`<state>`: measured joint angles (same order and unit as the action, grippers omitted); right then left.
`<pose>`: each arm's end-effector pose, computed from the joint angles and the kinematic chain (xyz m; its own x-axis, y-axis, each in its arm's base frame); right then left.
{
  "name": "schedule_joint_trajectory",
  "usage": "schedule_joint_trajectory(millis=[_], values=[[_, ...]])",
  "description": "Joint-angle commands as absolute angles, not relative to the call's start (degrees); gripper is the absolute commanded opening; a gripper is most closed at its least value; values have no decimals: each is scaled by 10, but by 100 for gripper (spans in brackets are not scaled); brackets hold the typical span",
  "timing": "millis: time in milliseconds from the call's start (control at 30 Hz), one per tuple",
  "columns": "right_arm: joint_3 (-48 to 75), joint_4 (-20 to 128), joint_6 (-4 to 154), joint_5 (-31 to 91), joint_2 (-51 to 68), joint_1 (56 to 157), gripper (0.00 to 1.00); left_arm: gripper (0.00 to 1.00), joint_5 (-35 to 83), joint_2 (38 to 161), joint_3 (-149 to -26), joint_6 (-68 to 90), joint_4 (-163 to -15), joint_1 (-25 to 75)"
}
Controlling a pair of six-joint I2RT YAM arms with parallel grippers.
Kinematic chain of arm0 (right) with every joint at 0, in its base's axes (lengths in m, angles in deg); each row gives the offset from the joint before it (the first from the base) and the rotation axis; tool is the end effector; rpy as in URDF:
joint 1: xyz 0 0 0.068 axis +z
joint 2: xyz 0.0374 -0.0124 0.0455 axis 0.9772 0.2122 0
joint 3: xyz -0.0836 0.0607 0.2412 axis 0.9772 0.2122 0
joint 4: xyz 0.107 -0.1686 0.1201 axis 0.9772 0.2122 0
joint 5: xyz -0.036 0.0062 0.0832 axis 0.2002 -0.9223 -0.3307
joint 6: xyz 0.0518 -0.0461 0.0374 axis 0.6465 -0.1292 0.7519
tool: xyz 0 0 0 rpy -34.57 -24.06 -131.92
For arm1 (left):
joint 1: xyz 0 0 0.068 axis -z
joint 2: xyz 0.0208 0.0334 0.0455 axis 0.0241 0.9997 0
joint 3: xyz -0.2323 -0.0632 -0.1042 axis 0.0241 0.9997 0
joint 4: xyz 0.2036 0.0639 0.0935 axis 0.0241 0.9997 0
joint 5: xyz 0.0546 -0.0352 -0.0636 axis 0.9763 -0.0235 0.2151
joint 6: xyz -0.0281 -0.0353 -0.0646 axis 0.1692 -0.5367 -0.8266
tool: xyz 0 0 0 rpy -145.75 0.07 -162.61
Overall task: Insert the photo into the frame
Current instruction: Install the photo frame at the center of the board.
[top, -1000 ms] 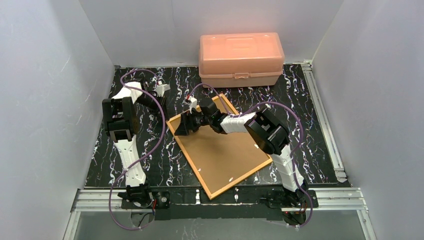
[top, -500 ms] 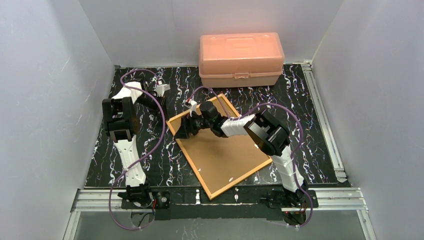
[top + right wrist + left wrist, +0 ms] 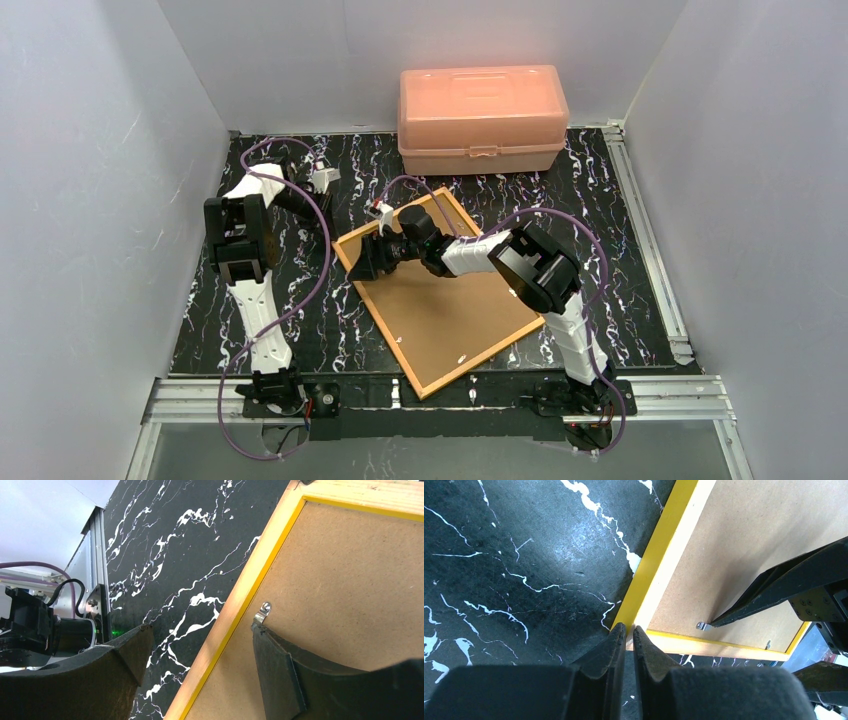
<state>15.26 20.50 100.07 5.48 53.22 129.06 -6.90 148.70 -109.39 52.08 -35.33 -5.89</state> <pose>0.2676 0.3909 0.1480 -0.6805 -0.1334 -0.7205 -0.7266 0.2499 0.6400 0.3992 -0.0112 0.1416 -0.8408 0.3200 -0.4367 0.5162 0.7169 -0.4686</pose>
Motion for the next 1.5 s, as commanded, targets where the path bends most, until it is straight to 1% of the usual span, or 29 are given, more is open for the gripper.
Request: schedule_joint_trajectory(millis=[0,833,1467], values=[[146,205,1010,49,524,1296,81,9,-61,1449,-1082,524,-337,-56],[109,173,1051,47,561,1296,80,9,-68,1443,-1091,522,-328,-55],[108,138,1071,59,571,1295,80,9,-67,1434,-1095,522,-321,-51]])
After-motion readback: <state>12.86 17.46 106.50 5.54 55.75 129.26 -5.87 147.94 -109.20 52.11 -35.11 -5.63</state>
